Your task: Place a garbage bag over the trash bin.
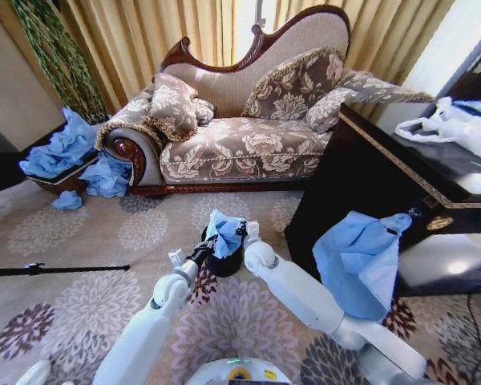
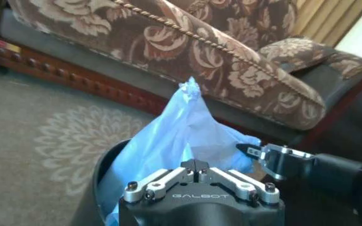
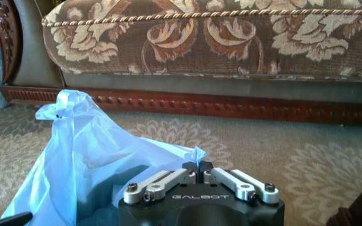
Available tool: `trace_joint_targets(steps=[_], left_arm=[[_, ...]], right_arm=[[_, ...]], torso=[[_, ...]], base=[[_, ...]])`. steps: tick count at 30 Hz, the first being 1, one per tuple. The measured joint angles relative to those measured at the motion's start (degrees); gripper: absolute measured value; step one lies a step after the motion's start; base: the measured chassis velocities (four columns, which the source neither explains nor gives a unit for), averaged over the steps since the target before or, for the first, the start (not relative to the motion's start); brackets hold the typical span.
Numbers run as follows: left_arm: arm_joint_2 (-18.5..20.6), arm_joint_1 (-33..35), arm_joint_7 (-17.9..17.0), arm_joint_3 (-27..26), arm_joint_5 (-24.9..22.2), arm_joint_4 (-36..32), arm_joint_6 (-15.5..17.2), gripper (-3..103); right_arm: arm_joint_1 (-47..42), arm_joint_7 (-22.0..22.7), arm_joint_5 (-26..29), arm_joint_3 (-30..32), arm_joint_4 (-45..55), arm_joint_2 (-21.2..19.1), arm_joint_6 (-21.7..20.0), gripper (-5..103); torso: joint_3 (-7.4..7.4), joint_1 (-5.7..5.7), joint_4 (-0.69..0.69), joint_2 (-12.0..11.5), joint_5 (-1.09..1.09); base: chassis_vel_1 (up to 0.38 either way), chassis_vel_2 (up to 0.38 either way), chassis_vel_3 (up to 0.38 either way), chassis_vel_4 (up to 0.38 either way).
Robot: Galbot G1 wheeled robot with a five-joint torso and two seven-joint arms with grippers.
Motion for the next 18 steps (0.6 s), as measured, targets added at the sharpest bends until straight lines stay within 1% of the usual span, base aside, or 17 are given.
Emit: trace_joint_targets(steps=[2, 3, 4, 5, 7, 8, 9, 10, 11, 12, 13, 14, 15, 16, 18], left_arm=[[0.1, 0.4, -4.4, 0.1, 0.8, -1.7, 2.4, 0], [0.2, 0.8, -7.6, 0.2, 1.0, -3.4, 4.6, 0], [0.6, 1.2, -10.0, 0.2, 1.0, -5.3, 6.4, 0], [0.6, 1.2, -10.0, 0.2, 1.0, -5.3, 6.4, 0], [1.2, 1.8, -11.5, 0.2, 0.8, -7.5, 8.2, 0], [2.0, 2.1, -12.3, 0.2, 0.7, -9.4, 9.7, -3], [2.6, 2.0, -12.8, 0.3, 0.6, -10.4, 10.6, 1], [2.6, 2.0, -12.8, 0.3, 0.6, -10.4, 10.6, 1], [3.0, 1.9, -13.2, 0.6, 0.5, -11.0, 11.4, 7], [3.5, 1.5, -13.8, 0.9, 0.3, -11.7, 12.4, 7], [3.9, 1.3, -14.3, 1.2, 0.3, -12.2, 12.9, 12], [3.9, 1.3, -14.3, 1.2, 0.3, -12.2, 12.9, 12], [4.5, 0.8, -15.3, 2.1, 0.2, -13.3, 14.1, 17], [4.8, 0.4, -15.7, 2.5, 0.2, -13.7, 15.0, 28], [5.0, 0.1, -15.8, 2.7, 0.2, -13.9, 15.3, 28]], right_arm=[[-0.1, 0.0, 0.0, 0.0, 0.3, 0.0, 0.1, 0], [-0.2, 0.0, -0.1, -0.1, 0.4, 0.0, 0.2, 0], [-0.2, -0.1, -0.2, -0.2, 0.5, 0.0, 0.2, 0], [-0.2, -0.1, -0.2, -0.2, 0.5, 0.0, 0.2, 0], [-0.3, -0.2, -0.3, -0.3, 0.5, 0.0, 0.3, 0], [-0.4, -0.3, -0.5, -0.5, 0.5, 0.0, 0.3, 0], [-0.4, -0.4, -0.6, -0.7, 0.5, 0.1, 0.3, 0], [-0.4, -0.4, -0.6, -0.7, 0.5, 0.1, 0.3, 0], [-0.4, -0.4, -0.6, -0.8, 0.5, 0.2, 0.3, 0], [-0.4, -0.4, -0.7, -1.0, 0.5, 0.4, 0.3, 0], [-0.4, -0.4, -0.7, -1.1, 0.5, 0.4, 0.3, 0], [-0.4, -0.4, -0.7, -1.1, 0.5, 0.4, 0.3, 0], [-0.4, -0.4, -0.8, -1.4, 0.4, 0.7, 0.3, 0], [-0.4, -0.5, -0.9, -1.5, 0.2, 0.9, 0.3, 0], [-0.4, -0.5, -1.0, -1.6, 0.1, 1.0, 0.3, 0]], torso=[[0.00, 0.00, 0.00, 0.0, 0.00], [0.00, 0.00, 0.00, 0.0, -0.01], [0.00, 0.00, 0.01, 0.0, 0.00], [0.00, 0.00, 0.01, 0.0, 0.00], [0.00, -0.01, 0.01, 0.0, 0.00], [0.00, -0.01, 0.01, 0.0, 0.00], [0.00, -0.01, 0.01, 0.0, 0.00], [0.00, -0.01, 0.01, 0.0, 0.00], [0.00, -0.01, 0.01, 0.0, -0.01], [0.00, -0.01, 0.00, 0.0, -0.01], [0.00, -0.01, 0.00, 0.0, 0.00], [0.00, -0.01, 0.00, 0.0, 0.00], [0.00, -0.01, 0.00, 0.0, -0.01], [0.00, -0.01, 0.00, 0.0, 0.00], [0.00, -0.01, 0.01, 0.0, -0.01]], base=[[0.000, 0.000, 0.000, 0.000], [0.000, 0.000, 0.000, 0.000], [0.000, 0.000, 0.000, 0.000], [0.000, 0.000, 0.000, 0.000], [0.000, 0.000, 0.000, 0.000], [0.000, 0.000, 0.000, 0.000], [0.000, 0.000, 0.000, 0.000], [0.000, 0.000, 0.000, 0.000], [0.000, 0.000, 0.000, 0.000], [0.000, 0.000, 0.000, 0.000], [0.000, 0.000, 0.000, 0.000], [0.000, 0.000, 0.000, 0.000], [0.000, 0.000, 0.000, 0.000], [0.000, 0.000, 0.000, 0.000], [0.000, 0.000, 0.000, 0.000]])
